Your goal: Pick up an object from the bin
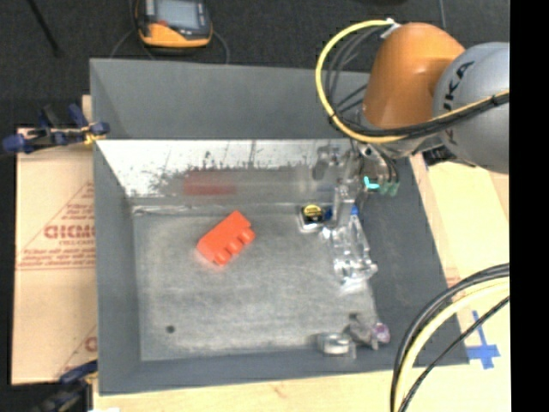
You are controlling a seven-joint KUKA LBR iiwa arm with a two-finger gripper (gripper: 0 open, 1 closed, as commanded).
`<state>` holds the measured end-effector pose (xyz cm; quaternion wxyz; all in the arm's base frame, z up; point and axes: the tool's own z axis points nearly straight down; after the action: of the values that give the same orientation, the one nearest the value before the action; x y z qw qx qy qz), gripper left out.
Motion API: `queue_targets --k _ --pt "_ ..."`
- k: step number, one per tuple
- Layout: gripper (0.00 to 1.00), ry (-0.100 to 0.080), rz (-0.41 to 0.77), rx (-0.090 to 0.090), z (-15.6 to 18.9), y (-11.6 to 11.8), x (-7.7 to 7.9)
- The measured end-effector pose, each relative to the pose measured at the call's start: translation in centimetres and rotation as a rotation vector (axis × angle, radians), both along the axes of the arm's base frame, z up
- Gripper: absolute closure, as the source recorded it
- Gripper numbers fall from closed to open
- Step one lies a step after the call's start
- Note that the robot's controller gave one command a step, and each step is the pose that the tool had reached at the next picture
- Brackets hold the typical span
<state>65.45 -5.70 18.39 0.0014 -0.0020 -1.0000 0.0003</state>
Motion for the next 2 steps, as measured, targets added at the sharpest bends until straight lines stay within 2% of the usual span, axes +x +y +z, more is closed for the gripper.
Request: queue_targets --k 1,2 --pt "0.00 -0.004 0.410 -0.001 -8.9 -5.9 -1.3" --pt "0.00 -0.020 0.658 0.013 -10.6 -9.6 -2.3"
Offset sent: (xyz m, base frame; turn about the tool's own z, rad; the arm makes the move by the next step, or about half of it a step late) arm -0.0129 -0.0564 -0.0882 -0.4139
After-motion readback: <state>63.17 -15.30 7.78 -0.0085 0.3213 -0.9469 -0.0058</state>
